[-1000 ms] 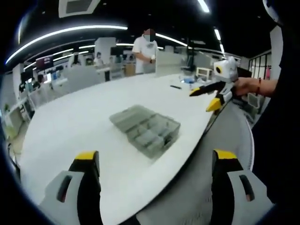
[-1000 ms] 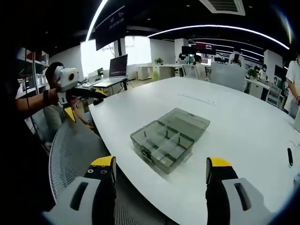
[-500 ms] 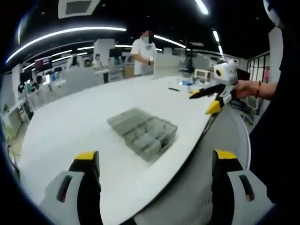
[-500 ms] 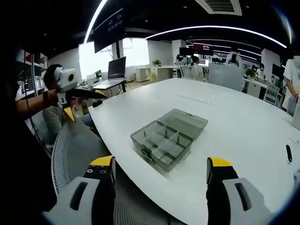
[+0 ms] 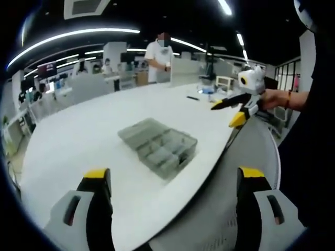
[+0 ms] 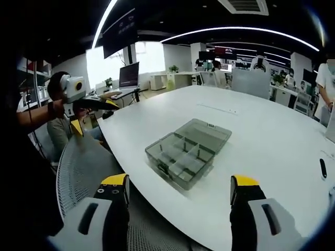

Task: Insert the divider into the dual guide fixture by aligning both edges with the guide slots and pushing it downward to the bottom, including one-sided entry, uneven engagement, binding, and posture correction.

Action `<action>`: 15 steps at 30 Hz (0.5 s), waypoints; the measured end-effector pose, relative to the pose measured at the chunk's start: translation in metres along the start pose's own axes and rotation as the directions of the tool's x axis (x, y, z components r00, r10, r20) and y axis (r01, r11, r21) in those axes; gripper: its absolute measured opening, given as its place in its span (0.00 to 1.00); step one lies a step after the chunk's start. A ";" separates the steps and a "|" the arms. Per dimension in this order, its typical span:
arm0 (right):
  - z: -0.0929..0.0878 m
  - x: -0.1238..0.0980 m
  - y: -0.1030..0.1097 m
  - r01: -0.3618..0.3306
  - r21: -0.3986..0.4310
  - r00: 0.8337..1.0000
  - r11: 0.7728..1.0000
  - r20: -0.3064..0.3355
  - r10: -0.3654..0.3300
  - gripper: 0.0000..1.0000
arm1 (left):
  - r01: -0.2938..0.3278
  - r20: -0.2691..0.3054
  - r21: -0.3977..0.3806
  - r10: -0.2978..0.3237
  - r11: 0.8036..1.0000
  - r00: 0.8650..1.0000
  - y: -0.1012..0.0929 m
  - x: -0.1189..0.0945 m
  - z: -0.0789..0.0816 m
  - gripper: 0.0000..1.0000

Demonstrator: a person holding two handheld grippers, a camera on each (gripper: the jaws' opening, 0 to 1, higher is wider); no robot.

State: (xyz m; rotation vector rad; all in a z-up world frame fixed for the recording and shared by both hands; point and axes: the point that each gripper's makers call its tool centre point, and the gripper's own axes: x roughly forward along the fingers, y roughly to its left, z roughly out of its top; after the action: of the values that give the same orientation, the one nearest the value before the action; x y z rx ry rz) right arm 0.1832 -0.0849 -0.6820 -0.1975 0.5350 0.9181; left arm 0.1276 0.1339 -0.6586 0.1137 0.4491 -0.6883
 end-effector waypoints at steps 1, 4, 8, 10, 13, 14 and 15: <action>0.000 0.000 0.000 -0.001 0.000 1.000 1.000 0.000 0.001 0.77 | 0.000 -0.001 0.000 0.000 1.000 1.000 0.000 0.000 0.000 0.99; -0.001 0.001 -0.001 -0.002 -0.001 1.000 1.000 -0.004 0.002 0.77 | 0.001 -0.002 0.000 -0.001 1.000 1.000 0.000 0.001 0.000 0.99; -0.001 0.002 -0.001 -0.005 0.000 1.000 1.000 -0.004 0.005 0.77 | 0.001 -0.007 -0.001 -0.001 1.000 1.000 0.001 0.003 -0.001 0.99; -0.001 0.002 -0.001 -0.007 0.002 1.000 1.000 -0.007 0.007 0.77 | 0.004 -0.012 0.000 -0.004 1.000 1.000 0.000 0.003 -0.002 0.99; -0.002 0.003 -0.002 -0.010 -0.002 1.000 1.000 -0.012 0.010 0.77 | 0.004 -0.019 0.001 -0.004 1.000 1.000 0.000 0.004 -0.003 0.99; -0.002 0.003 -0.002 -0.012 -0.001 1.000 1.000 -0.011 0.012 0.77 | 0.003 -0.020 0.001 -0.003 1.000 1.000 0.001 0.004 -0.004 0.99; -0.002 0.003 -0.002 -0.013 0.000 1.000 1.000 -0.011 0.013 0.77 | 0.003 -0.020 -0.001 -0.003 1.000 1.000 0.001 0.004 -0.004 0.99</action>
State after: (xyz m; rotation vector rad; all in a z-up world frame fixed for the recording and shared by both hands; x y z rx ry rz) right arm 0.1856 -0.0845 -0.6851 -0.1991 0.5467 0.9298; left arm 0.1295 0.1330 -0.6640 0.1191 0.4687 -0.6907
